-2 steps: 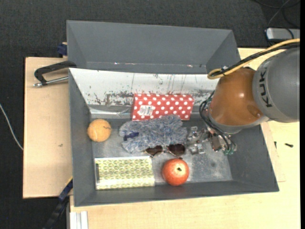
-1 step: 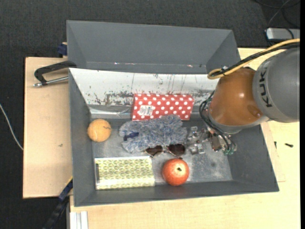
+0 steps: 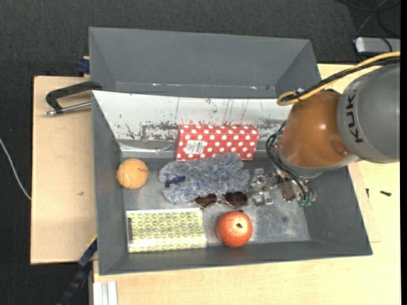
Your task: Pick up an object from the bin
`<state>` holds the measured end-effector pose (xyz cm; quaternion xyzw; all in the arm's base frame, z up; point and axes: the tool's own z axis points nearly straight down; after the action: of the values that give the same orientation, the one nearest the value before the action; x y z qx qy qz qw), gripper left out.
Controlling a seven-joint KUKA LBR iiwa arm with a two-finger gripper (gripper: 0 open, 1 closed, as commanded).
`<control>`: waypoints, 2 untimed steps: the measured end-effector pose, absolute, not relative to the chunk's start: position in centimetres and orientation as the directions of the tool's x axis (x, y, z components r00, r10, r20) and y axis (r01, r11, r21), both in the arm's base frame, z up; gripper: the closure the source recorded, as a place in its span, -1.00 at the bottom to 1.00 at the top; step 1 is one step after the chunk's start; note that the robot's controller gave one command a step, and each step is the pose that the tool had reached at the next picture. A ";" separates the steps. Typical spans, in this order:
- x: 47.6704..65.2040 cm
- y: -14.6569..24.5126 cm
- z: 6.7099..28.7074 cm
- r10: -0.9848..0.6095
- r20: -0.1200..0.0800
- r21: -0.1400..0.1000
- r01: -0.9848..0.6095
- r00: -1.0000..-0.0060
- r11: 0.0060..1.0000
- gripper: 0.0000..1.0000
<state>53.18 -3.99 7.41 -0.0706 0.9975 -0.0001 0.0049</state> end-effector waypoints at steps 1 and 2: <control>53.2 -4.0 7.4 -0.141 -0.010 -0.001 -0.141 -0.990 0.990 1.00; 53.2 -4.0 7.4 -0.141 -0.010 -0.001 -0.141 -0.990 0.990 1.00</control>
Offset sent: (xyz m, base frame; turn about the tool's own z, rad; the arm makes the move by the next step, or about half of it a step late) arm 0.0000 0.0000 0.0000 0.0000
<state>53.18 -3.99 7.41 -0.0705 0.9975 -0.0001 0.0049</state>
